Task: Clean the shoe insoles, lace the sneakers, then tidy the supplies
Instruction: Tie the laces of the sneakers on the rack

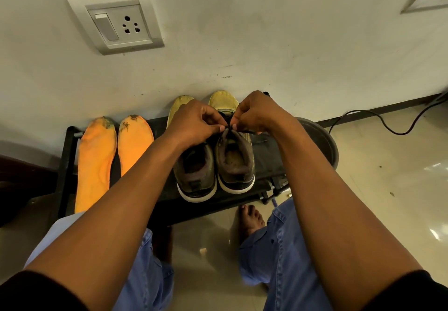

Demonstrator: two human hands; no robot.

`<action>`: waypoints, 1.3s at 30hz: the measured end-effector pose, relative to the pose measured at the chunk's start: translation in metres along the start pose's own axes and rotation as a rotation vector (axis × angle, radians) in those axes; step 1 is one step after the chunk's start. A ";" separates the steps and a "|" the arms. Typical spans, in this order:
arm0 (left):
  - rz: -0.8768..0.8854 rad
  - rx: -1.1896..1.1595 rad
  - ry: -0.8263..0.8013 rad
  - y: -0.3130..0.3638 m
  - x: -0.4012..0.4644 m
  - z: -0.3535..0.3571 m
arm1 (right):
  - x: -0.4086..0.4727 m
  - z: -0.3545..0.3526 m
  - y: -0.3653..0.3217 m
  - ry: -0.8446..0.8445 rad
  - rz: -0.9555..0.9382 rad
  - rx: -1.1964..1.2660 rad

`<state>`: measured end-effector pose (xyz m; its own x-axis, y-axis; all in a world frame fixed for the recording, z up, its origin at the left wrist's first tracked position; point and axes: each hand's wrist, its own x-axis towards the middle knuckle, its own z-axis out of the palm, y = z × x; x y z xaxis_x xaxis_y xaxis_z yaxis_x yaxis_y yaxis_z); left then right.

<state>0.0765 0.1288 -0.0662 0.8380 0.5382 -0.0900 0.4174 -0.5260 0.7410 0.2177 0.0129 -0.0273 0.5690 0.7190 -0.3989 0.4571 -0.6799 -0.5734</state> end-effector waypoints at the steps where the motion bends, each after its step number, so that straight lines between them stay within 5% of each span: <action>1: -0.001 0.003 0.000 0.000 0.000 0.001 | 0.001 0.002 0.000 0.011 -0.002 -0.012; 19: 0.199 0.372 0.038 0.005 -0.007 0.015 | 0.005 0.007 -0.001 0.113 -0.113 -0.115; 39: 0.001 0.128 -0.123 0.008 -0.006 -0.013 | -0.009 -0.015 0.008 -0.103 0.083 0.021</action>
<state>0.0702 0.1297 -0.0506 0.8720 0.4570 -0.1757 0.4510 -0.6101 0.6515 0.2265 -0.0013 -0.0176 0.5304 0.6721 -0.5167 0.3966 -0.7354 -0.5495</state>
